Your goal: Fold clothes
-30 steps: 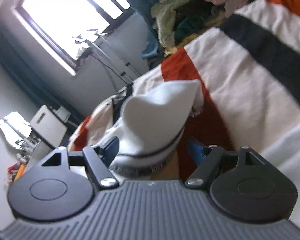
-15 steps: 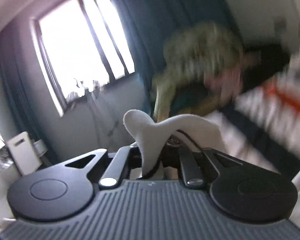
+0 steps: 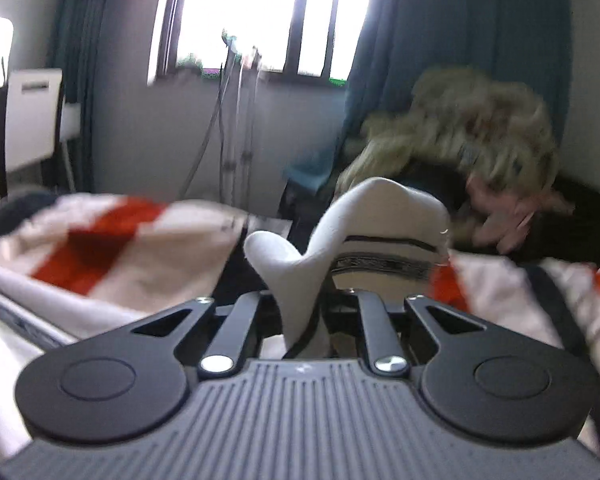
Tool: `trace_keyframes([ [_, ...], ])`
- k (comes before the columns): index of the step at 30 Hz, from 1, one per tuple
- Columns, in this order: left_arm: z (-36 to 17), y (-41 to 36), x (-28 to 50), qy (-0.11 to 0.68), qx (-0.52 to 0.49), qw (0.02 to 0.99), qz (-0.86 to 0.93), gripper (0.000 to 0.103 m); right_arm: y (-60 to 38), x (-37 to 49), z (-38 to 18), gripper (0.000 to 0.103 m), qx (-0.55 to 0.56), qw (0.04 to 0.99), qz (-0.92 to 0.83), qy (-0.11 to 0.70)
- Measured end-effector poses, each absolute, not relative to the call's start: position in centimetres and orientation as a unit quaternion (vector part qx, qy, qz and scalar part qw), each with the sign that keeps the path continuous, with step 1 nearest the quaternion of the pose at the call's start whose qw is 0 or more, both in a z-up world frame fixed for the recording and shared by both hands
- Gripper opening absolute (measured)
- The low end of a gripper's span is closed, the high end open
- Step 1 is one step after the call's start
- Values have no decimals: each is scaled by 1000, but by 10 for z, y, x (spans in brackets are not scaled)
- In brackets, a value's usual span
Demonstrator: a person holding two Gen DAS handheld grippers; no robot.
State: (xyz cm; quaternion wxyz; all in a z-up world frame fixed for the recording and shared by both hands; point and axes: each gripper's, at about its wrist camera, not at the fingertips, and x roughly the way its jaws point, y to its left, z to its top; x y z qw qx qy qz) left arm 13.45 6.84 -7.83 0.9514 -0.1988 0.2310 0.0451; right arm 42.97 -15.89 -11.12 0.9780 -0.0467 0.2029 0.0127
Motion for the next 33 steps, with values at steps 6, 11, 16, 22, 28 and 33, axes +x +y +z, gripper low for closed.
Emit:
trace_keyframes([
  [6, -93, 68, 150, 231, -205, 951, 26, 103, -184, 431, -110, 68, 33, 959, 146, 241],
  [11, -92, 56, 142, 231, -189, 954, 10, 103, -250, 402, -76, 71, 166, 945, 205, 194],
  [16, -88, 45, 128, 234, -199, 952, 1, 103, -324, 399, -82, 73, 265, 938, 111, 195],
  [22, -86, 17, 123, 215, -166, 962, -13, 103, -364, 436, -133, 69, 315, 911, 60, 258],
  [28, -106, 7, 134, 226, -152, 961, -45, 103, -353, 479, -158, 54, 266, 924, 57, 269],
  [33, -119, -9, 144, 231, -131, 961, -78, 103, -351, 479, -143, 12, 217, 955, 38, 200],
])
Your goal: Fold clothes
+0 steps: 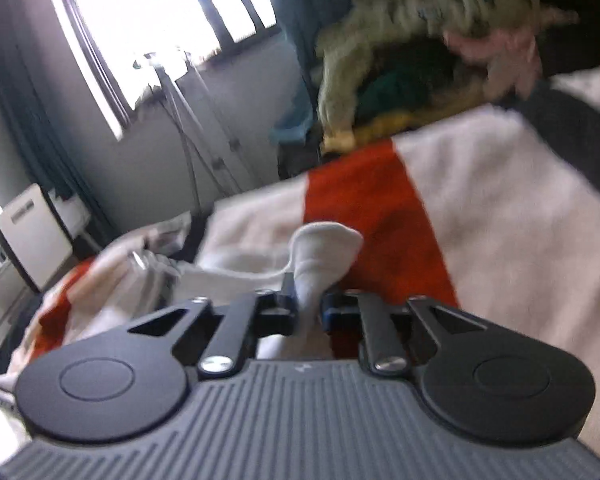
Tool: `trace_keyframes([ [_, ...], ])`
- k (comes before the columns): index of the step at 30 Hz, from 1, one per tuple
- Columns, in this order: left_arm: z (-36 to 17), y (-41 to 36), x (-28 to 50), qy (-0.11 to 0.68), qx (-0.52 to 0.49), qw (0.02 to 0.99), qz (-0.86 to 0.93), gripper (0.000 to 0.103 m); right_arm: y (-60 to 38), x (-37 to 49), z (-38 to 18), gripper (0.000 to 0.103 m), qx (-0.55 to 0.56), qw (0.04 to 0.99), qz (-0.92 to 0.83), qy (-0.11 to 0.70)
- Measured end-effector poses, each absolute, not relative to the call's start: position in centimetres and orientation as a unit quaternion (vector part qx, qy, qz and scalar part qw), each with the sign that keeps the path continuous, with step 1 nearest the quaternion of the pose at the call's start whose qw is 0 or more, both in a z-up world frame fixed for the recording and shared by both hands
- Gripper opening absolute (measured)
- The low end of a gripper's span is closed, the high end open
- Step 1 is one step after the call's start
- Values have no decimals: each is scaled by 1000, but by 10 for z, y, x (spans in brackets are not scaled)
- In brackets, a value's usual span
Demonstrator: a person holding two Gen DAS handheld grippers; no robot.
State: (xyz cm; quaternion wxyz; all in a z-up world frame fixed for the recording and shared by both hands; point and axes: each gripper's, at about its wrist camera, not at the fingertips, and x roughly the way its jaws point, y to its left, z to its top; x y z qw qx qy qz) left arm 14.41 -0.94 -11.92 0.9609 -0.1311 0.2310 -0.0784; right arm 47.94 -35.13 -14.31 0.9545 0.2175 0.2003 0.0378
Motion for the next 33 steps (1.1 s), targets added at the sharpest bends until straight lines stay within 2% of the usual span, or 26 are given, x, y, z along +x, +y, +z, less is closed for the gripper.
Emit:
trace_keyframes([
  [5, -119, -20, 139, 216, -108, 965, -98, 103, -396, 451, -108, 11, 202, 971, -55, 117],
  [10, -112, -23, 129, 203, -105, 967, -110, 103, -472, 394, -86, 11, 203, 952, -212, 86],
  [16, -105, -28, 118, 196, -97, 970, -108, 103, -552, 343, -134, 14, 396, 871, -223, 186],
  [20, -102, -23, 112, 205, -114, 967, -98, 103, -561, 312, -177, 26, 505, 814, -208, 200],
  [25, -96, -9, 106, 210, -146, 963, -84, 103, -559, 295, -170, 43, 501, 826, -167, 197],
  [27, -93, -6, 105, 212, -149, 962, -81, 103, -558, 292, -164, 66, 509, 827, -153, 186],
  [28, -92, -5, 104, 213, -150, 962, -79, 103, -559, 292, -163, 71, 515, 824, -149, 182],
  [33, -94, -5, 105, 222, -155, 959, -79, 103, -555, 298, -180, 72, 537, 813, -129, 186],
])
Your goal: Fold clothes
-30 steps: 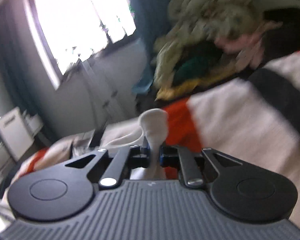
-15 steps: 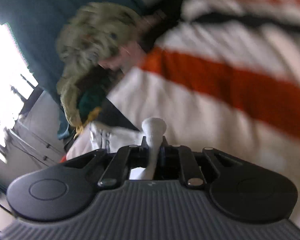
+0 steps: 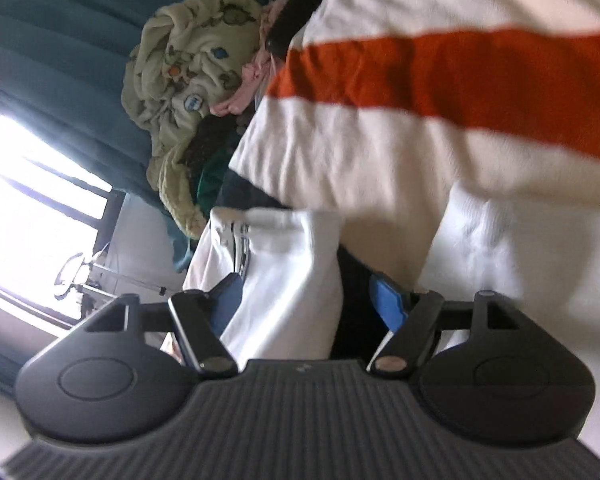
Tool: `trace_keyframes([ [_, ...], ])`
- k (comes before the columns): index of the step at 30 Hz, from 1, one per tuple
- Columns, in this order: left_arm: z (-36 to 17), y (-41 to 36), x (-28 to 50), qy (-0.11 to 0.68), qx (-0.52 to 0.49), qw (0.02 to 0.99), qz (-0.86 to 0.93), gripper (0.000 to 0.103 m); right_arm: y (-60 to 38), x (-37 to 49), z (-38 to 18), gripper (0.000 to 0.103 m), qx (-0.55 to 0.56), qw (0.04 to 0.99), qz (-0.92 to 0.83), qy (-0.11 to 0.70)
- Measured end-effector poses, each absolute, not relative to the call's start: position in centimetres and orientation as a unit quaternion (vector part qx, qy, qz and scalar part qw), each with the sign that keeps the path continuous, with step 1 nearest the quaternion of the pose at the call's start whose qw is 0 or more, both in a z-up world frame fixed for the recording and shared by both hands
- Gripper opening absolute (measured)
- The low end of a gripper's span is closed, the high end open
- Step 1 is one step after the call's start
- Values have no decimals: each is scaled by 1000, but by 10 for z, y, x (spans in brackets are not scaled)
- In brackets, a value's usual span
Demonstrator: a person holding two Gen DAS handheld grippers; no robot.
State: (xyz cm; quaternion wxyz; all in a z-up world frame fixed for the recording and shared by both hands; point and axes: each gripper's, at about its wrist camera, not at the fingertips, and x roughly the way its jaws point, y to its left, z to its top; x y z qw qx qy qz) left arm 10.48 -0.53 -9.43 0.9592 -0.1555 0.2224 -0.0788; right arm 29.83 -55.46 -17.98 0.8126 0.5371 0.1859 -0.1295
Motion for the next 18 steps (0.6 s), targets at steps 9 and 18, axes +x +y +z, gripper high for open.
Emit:
trace_keyframes([
  [9, -103, -5, 116, 237, -160, 956, -70, 103, -541, 327, -175, 6, 430, 868, -169, 181],
  [18, -81, 36, 110, 227, -207, 952, 3, 103, -550, 289, -136, 6, 342, 901, -223, 144],
])
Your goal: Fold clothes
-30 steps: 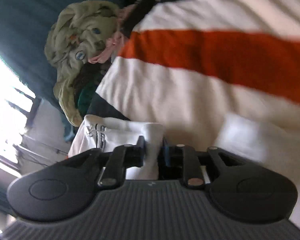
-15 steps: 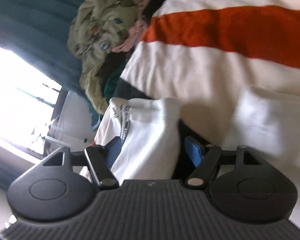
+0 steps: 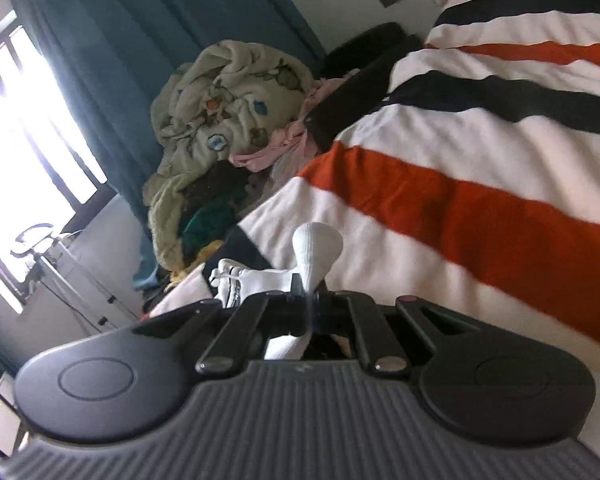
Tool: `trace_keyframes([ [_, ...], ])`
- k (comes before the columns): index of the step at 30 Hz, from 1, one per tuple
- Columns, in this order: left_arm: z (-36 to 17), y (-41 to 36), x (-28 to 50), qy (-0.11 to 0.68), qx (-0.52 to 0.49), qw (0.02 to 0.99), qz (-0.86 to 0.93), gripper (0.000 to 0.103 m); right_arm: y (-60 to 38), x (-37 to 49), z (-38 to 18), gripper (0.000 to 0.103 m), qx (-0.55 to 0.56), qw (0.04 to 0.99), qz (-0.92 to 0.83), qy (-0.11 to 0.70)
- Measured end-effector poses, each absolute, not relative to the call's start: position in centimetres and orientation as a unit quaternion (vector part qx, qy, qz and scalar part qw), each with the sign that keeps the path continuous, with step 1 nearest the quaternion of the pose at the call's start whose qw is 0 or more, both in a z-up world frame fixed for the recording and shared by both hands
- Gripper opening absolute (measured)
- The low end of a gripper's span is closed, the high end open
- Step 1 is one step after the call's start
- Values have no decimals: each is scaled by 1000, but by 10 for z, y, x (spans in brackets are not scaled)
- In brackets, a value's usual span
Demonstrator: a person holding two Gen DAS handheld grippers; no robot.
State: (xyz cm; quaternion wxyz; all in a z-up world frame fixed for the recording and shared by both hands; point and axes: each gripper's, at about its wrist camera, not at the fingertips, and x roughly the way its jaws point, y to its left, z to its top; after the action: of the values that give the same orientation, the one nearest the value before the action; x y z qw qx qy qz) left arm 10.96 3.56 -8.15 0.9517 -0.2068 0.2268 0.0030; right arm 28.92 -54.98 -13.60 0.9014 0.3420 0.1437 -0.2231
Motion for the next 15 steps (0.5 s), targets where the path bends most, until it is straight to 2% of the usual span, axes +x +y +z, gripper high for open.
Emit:
trace_keyframes([
  [5, -71, 47, 102, 230, -203, 952, 14, 103, -568, 281, -157, 6, 349, 884, -239, 201],
  [8, -65, 49, 96, 227, -193, 955, 16, 103, -568, 271, -152, 14, 367, 878, -225, 210],
  [10, -62, 46, 92, 225, -189, 956, 12, 103, -567, 258, -144, 25, 382, 871, -224, 210],
  [12, -60, 43, 89, 222, -182, 958, 10, 103, -564, 238, -136, 51, 399, 862, -233, 208],
  [14, -58, 38, 87, 221, -168, 961, 10, 103, -559, 211, -125, 70, 418, 856, -234, 196],
  [15, -58, 36, 86, 221, -161, 962, 11, 103, -556, 197, -120, 76, 421, 852, -241, 196],
])
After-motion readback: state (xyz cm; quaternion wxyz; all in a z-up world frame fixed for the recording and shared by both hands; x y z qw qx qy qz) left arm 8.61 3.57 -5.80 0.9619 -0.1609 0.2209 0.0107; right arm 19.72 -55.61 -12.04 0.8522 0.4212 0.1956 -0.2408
